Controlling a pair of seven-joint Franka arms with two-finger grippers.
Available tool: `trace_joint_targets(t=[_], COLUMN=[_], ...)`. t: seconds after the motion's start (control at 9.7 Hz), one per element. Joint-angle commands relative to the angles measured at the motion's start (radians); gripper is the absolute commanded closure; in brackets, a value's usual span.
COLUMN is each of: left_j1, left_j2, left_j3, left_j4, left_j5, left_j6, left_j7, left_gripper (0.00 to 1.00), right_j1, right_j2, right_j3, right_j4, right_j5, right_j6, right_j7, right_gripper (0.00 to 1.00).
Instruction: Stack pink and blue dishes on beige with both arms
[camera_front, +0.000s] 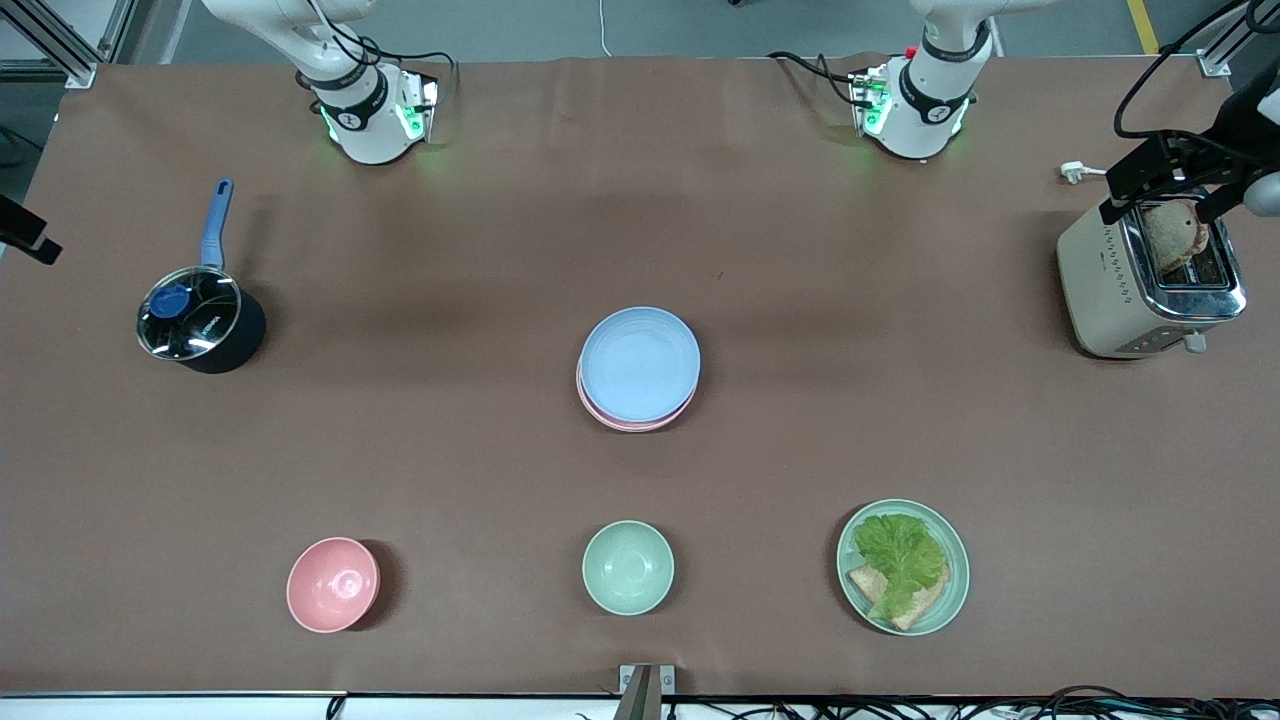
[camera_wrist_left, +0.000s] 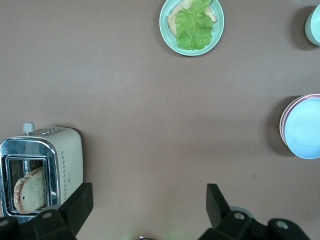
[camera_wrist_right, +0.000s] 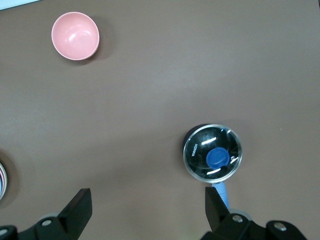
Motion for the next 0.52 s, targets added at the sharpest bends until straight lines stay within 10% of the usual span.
trace_joint_targets(t=[0.0,0.41], left_j1=[0.004,0.004], left_j2=[0.006,0.006], left_j3=[0.000,0.002], left_j4=[-0.012,-0.012], left_j5=[0.001,0.001], left_j6=[-0.033,-0.042], left_j7=[0.015,0.015], left_gripper=[0.00,0.00], right_j1=[-0.014,-0.018], right_j2=[-0.023,-0.018], right_j3=[0.040,0.040], right_j4=[0.007,0.027], right_j5=[0.012,0.012], right_j6=[-0.009,-0.011], right_j7=[0.033,-0.026], right_gripper=[0.00,0.00])
